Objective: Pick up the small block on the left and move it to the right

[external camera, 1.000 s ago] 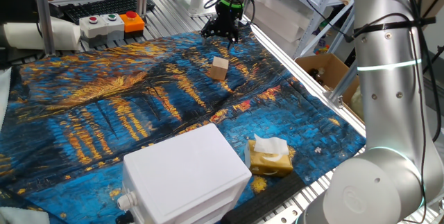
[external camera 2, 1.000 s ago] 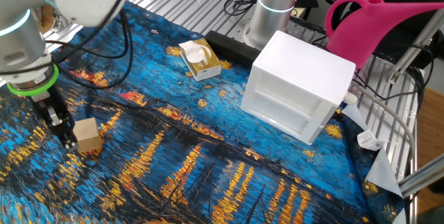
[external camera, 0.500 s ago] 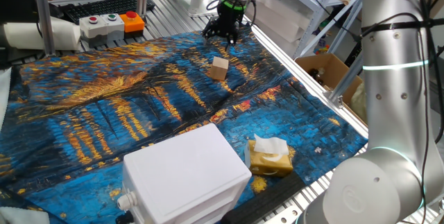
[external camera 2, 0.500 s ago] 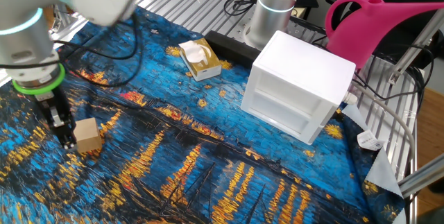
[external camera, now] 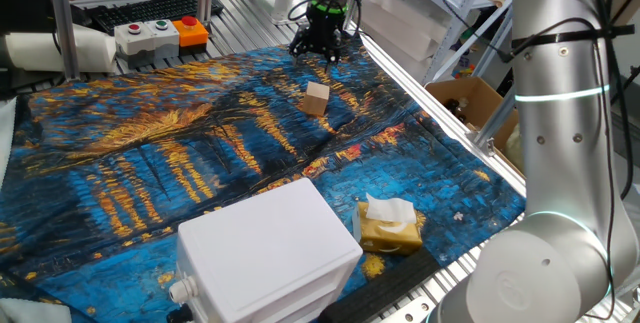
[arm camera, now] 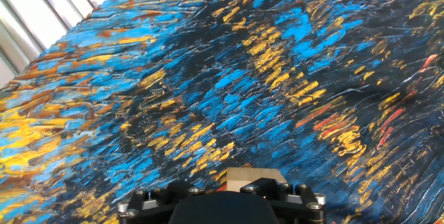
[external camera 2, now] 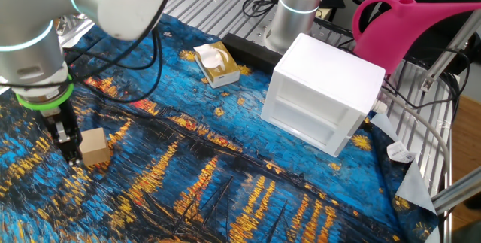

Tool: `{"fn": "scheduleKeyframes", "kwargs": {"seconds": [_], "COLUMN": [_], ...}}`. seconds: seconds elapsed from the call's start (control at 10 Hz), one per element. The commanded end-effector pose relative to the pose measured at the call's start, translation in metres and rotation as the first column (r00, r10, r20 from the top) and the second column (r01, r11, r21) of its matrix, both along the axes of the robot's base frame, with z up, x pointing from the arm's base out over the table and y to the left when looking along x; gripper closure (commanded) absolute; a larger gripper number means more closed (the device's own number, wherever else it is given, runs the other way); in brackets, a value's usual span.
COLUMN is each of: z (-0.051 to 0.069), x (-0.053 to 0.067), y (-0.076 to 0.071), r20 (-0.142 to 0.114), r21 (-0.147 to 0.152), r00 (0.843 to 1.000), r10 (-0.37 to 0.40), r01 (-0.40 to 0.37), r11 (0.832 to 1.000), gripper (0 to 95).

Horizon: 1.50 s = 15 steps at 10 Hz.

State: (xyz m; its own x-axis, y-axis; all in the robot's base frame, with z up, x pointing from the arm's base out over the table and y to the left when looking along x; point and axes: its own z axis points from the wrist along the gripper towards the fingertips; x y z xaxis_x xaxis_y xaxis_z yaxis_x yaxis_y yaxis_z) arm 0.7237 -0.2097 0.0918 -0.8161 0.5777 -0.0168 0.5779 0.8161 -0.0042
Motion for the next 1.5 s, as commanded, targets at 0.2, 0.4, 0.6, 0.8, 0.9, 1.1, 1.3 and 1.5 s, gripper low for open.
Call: {"fn": "scheduleKeyframes", "kwargs": {"seconds": [0.2, 0.4, 0.6, 0.8, 0.9, 1.1, 1.3, 1.5], "z": [0.000, -0.001, -0.002, -0.005, -0.007, -0.009, -0.011, -0.013], "x": [-0.003, -0.006, -0.011, -0.019, -0.022, -0.030, -0.034, -0.036], "y": [0.000, -0.007, -0.015, -0.021, -0.021, -0.022, -0.022, -0.022], "r20": [0.005, 0.007, 0.006, 0.007, 0.008, 0.008, 0.011, 0.011], "r21": [-0.039, -0.049, -0.045, -0.029, -0.019, -0.003, 0.016, 0.026], "r00": [1.000, 0.999, 1.000, 1.000, 1.000, 1.000, 1.000, 1.000], "r10": [-0.029, -0.032, -0.020, -0.016, -0.020, -0.023, -0.025, -0.029], "r01": [0.029, 0.033, 0.021, 0.016, 0.021, 0.023, 0.025, 0.029], "r11": [0.999, 0.998, 0.999, 0.999, 1.000, 1.000, 1.000, 0.999], "gripper": [0.0, 0.0, 0.0, 0.0, 0.0, 0.0, 0.0, 0.0]}}
